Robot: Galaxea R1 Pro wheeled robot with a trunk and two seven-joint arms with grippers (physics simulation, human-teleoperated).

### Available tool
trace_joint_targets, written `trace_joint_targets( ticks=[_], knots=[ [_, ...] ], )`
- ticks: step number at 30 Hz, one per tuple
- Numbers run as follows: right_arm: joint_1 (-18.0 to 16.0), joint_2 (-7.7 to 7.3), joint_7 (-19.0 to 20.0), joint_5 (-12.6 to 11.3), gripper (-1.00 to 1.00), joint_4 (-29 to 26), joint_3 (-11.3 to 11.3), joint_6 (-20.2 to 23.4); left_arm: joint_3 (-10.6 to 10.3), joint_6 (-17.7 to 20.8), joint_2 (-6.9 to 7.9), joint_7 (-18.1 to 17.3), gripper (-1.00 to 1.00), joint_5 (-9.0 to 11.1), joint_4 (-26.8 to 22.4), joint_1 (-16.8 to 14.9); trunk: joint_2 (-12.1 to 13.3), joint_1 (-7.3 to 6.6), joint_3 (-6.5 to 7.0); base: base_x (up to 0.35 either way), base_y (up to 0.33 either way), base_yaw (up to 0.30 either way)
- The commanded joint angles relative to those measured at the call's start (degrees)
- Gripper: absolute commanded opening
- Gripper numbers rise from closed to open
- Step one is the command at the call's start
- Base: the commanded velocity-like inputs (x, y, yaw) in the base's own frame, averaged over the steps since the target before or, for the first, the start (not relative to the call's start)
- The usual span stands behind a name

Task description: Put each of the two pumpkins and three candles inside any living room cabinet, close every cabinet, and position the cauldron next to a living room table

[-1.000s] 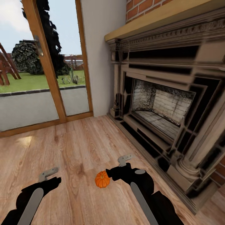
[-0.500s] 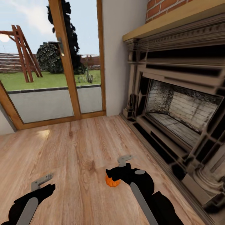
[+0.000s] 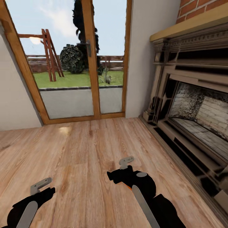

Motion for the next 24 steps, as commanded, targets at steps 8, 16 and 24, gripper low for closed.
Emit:
trace_joint_targets(
  ticks=[8,16,24],
  knots=[
    [-0.05,0.00,-0.61,-0.62,1.00,-0.06,0.07,0.23,-0.02,-0.41,0.02,0.50,1.00,0.58,0.27,-0.03,-0.02,-0.01,-0.06,0.105,0.293,0.291],
    [-0.05,0.00,-0.61,-0.61,1.00,-0.06,0.12,0.26,-0.02,-0.53,0.02,0.43,1.00,0.56,0.81,-0.03,-0.02,-0.01,-0.06,0.255,0.227,0.291],
    [-0.05,-0.03,-0.54,-0.59,1.00,-0.06,0.07,0.26,-0.02,-0.53,0.02,0.36,1.00,0.66,0.90,-0.03,-0.02,-0.01,-0.06,0.257,0.234,0.290]
  ],
)
